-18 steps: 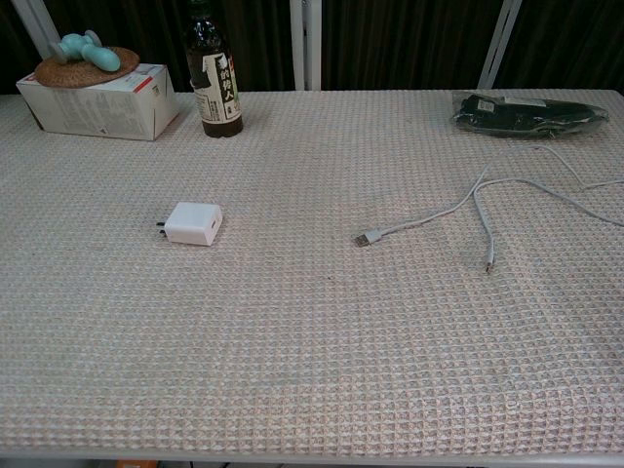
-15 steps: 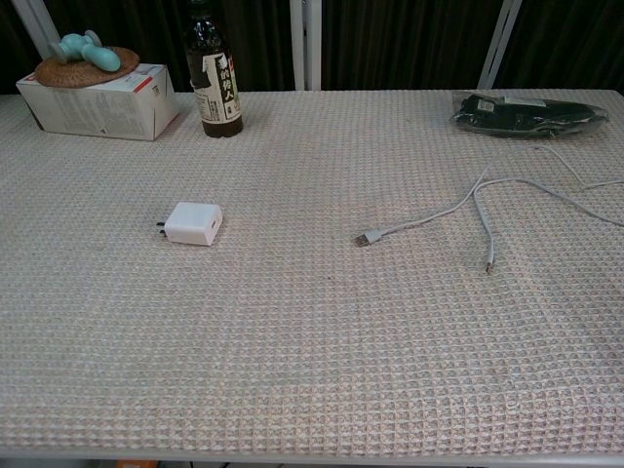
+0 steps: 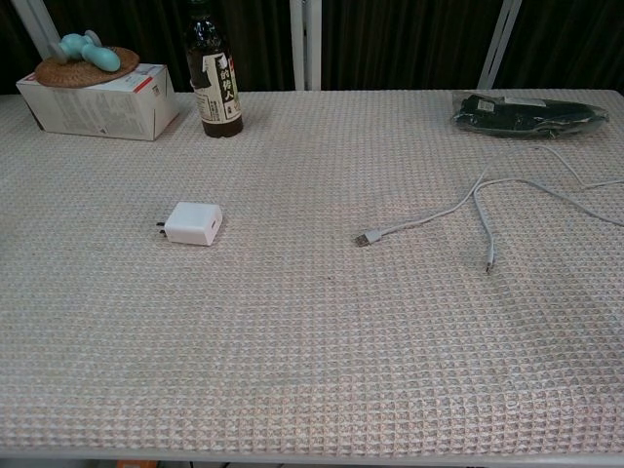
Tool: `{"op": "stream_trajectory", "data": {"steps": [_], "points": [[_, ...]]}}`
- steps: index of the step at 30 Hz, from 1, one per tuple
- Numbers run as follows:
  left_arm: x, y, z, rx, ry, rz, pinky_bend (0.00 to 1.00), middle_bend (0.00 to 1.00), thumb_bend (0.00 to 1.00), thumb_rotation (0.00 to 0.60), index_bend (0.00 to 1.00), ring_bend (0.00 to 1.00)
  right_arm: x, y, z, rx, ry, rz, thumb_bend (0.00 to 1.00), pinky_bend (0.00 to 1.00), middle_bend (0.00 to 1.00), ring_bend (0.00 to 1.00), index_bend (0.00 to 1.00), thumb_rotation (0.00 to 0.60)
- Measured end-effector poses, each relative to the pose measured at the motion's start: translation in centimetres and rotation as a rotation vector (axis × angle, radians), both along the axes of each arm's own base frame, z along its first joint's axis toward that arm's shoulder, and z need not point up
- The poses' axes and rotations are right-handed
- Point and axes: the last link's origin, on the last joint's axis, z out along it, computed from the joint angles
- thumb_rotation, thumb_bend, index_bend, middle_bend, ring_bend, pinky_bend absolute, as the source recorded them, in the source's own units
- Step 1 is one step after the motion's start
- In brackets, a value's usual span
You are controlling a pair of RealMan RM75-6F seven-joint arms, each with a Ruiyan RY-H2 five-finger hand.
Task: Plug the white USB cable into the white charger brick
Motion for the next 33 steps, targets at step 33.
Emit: {"op": "stream_trajectory", "data": {"steps": [33], "points": [[-0.4,0.1,-1.5,-0.03,-0.045,-0.008,0.0,0.23,0.23,0.6,0.26,0.03,13.4,-10.7,-21.9,0.13,0.386,0.321,0.21,0.07,0.44,0.19,0.47,0.6]]}}
